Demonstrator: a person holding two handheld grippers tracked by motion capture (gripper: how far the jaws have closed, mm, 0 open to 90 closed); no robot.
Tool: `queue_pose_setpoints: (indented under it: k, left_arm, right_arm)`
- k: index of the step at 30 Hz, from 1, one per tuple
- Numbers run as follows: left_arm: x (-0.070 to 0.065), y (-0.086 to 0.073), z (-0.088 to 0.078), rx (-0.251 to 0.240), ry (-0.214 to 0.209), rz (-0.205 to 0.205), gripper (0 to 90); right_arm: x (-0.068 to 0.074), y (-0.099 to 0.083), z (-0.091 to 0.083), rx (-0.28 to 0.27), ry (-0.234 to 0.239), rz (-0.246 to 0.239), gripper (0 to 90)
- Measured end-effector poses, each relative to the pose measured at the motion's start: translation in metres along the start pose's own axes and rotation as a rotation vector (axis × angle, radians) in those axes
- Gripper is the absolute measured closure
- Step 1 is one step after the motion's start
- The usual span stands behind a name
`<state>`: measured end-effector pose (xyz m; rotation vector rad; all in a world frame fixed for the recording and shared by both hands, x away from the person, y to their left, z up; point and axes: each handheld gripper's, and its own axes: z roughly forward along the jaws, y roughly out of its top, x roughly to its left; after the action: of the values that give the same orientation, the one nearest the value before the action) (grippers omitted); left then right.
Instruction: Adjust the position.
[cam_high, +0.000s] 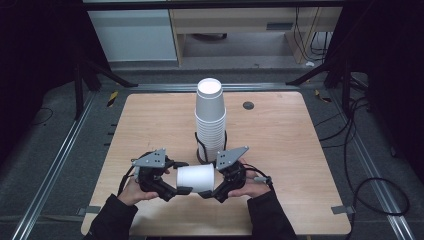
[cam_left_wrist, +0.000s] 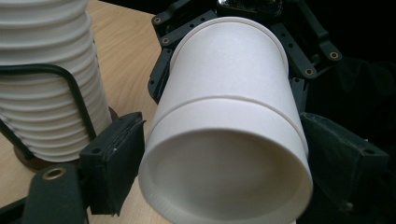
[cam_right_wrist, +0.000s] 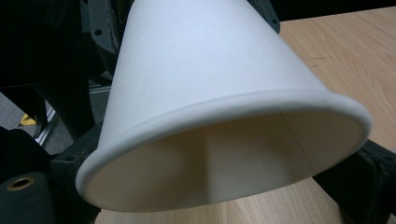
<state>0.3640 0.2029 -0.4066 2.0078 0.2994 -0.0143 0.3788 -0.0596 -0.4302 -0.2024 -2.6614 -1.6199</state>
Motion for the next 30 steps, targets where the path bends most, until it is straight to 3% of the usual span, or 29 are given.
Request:
queue_pose_setpoints:
  k: [5, 8, 15, 19, 30]
  left_arm:
    - [0.0, 0.002, -0.008, 0.01, 0.02, 0.012, 13.1]
    - [0.002, 0.0, -0.011, 0.048, 0.045, 0.012, 11.8]
    - [0.008, -0.011, -0.001, 0.189, 0.084, 0.017, 11.0]
    - [0.008, -0.013, 0.006, 0.241, 0.085, 0.029, 11.1]
    - [0.008, -0.015, 0.011, 0.305, 0.089, 0.05, 11.3]
  right_arm:
    - [-0.003, 0.003, -0.008, 0.018, -0.026, -0.005, 8.3]
    - [-0.006, 0.008, -0.016, 0.051, -0.05, -0.019, 8.3]
    - [-0.01, 0.021, -0.023, 0.168, -0.095, -0.058, 8.1]
    - [-0.011, 0.028, -0.021, 0.22, -0.097, -0.076, 8.1]
    - [-0.008, 0.042, 0.003, 0.373, -0.08, -0.13, 8.1]
